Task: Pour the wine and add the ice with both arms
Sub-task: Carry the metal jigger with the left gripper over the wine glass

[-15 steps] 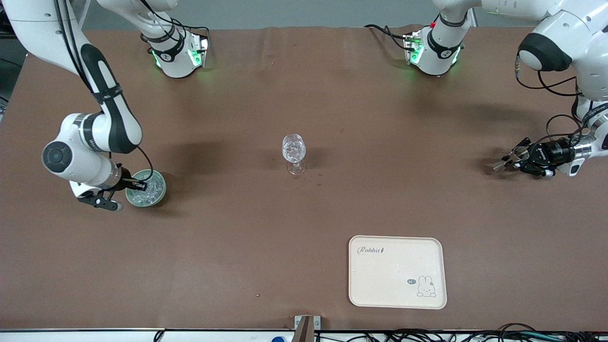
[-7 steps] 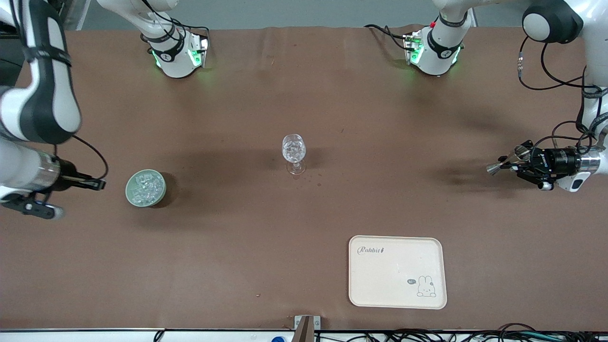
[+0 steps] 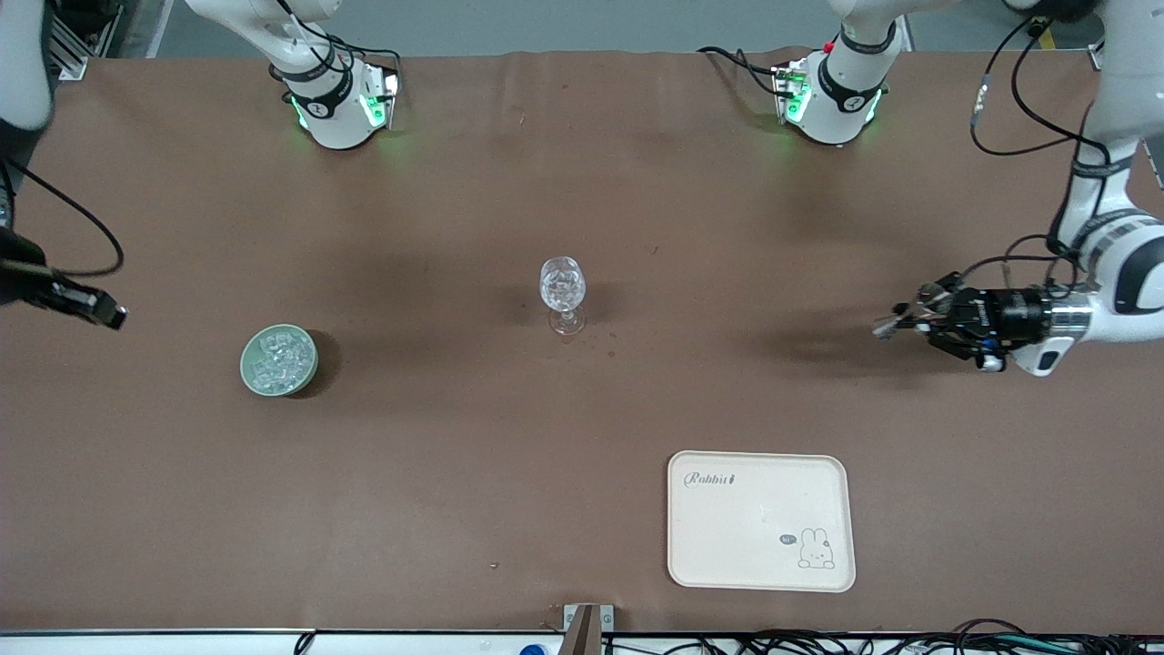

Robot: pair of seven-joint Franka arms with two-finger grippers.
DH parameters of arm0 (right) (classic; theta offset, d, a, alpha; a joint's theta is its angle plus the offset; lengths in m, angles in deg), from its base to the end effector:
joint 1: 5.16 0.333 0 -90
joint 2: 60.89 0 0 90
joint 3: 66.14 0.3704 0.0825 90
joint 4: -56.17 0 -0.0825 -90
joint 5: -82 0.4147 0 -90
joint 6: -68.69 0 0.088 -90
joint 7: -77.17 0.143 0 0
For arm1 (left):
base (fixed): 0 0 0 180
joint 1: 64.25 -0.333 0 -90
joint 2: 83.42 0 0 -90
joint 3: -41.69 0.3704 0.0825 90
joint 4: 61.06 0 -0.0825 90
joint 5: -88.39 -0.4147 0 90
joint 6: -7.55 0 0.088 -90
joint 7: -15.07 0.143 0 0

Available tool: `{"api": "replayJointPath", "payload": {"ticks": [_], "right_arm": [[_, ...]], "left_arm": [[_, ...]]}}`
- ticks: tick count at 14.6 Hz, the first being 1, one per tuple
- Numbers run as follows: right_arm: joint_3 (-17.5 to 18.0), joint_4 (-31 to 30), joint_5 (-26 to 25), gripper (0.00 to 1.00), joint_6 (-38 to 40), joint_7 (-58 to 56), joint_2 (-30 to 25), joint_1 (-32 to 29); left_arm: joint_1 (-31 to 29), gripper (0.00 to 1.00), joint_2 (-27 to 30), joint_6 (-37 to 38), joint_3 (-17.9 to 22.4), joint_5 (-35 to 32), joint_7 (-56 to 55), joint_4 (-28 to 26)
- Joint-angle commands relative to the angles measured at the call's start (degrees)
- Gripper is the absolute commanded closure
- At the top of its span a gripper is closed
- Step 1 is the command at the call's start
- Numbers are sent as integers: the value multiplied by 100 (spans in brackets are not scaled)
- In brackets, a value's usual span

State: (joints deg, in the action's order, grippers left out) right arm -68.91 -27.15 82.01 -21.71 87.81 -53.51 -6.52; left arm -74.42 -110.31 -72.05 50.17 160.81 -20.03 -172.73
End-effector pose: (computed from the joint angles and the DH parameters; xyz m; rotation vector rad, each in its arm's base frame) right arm 0.6308 -0.0435 0.6238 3.1093 -0.4024 -0.0074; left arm 0.5993 0.0381 0.2856 1.3598 1.2365 -1.1398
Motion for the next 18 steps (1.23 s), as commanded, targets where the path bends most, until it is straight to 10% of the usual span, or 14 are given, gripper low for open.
{"api": "replayJointPath", "payload": {"ticks": [1,18], "right_arm": [[83,219,315,100,426,-202,-297,-293],[40,220,289,99,586,-228,-386,-66]], "left_arm": [[6,99,903,-976,-810,-62,-460,-821],[68,99,1239,-5424,-4933,-79,-2484,-840]]}}
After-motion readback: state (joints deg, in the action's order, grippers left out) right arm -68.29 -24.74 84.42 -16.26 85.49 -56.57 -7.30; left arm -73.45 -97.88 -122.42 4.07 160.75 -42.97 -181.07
